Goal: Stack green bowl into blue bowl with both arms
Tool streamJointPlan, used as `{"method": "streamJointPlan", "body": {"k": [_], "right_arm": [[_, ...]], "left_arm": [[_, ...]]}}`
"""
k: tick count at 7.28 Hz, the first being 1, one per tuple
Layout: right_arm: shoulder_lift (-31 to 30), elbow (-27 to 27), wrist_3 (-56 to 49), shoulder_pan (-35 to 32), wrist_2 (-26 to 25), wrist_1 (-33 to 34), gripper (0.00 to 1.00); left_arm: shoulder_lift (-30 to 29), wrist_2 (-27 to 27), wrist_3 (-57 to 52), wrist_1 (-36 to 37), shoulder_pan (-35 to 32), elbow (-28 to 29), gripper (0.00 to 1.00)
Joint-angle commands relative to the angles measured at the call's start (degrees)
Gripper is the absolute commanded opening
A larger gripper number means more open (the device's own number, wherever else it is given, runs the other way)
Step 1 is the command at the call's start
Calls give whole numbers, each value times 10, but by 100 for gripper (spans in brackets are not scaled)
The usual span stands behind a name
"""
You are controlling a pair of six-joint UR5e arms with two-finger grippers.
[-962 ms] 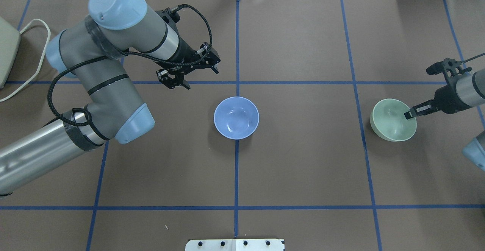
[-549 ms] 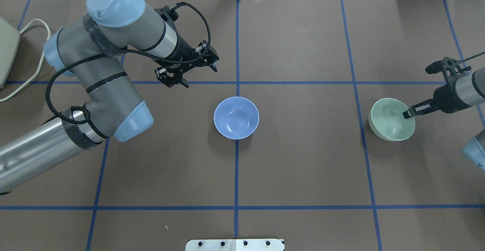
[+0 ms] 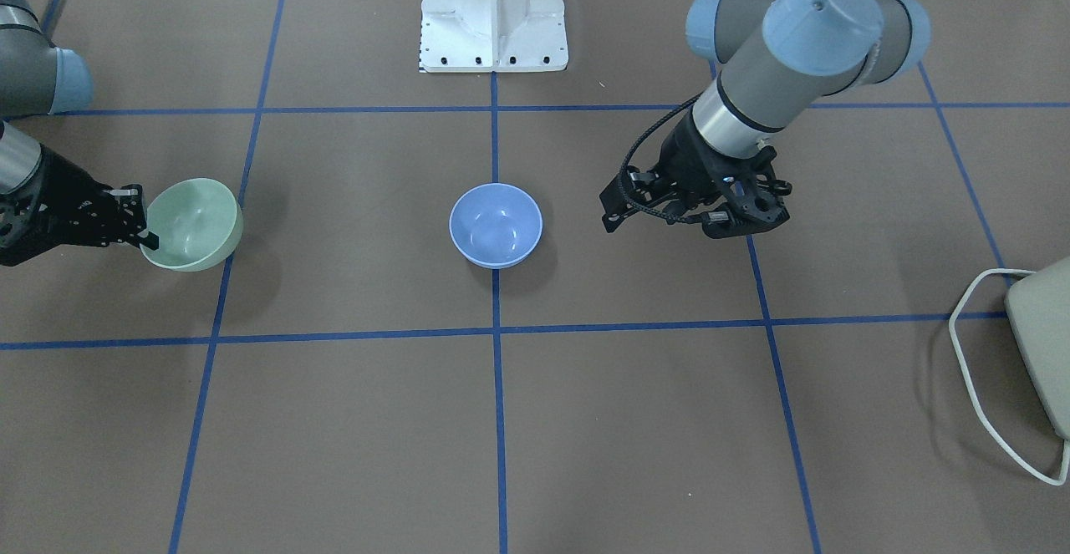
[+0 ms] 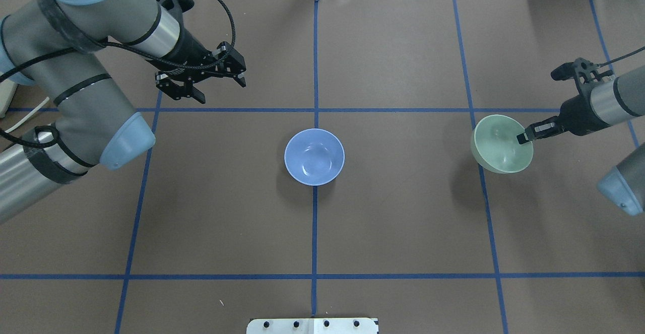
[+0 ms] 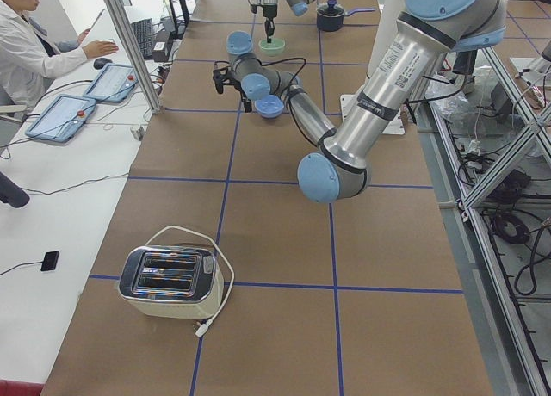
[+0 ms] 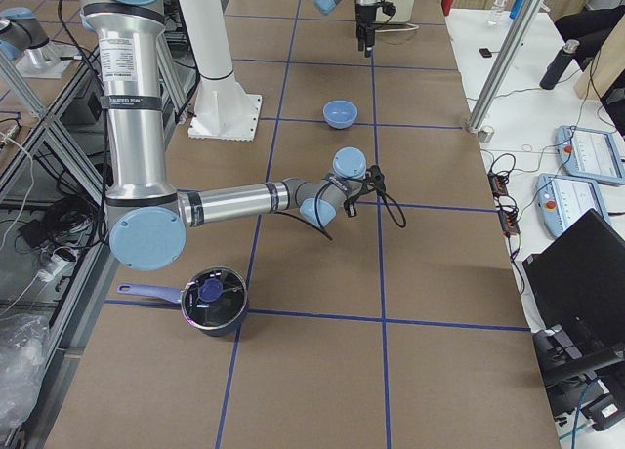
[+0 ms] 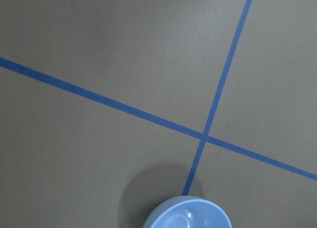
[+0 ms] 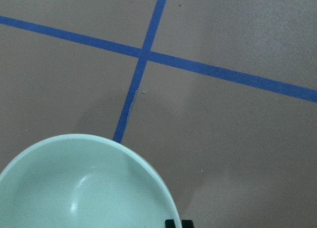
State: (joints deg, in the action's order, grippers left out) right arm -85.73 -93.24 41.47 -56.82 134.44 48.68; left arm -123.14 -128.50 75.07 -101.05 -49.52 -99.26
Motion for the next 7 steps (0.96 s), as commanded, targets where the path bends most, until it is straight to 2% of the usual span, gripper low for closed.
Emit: {"method": "streamJointPlan", "body": {"k": [1,3,4,5,7], "right_arm": [[52,-33,34,8,-8,83,12],[117,-78,34,32,-36,227,12],[166,-82,37,59,-71,286,12],[205,-80,74,94,-100,319,12],[248,-75,127,130,-115,322,12]], "left_arm": [[25,-3,-119,65,-26,-34,94],[75,-3,-192,70,-45,-53,94],[107,-3,-232,69,-59,-65,94],[130,-3,-277,68,-76,-67,95],[167,-3,-355,66,-101,-66,95]]}}
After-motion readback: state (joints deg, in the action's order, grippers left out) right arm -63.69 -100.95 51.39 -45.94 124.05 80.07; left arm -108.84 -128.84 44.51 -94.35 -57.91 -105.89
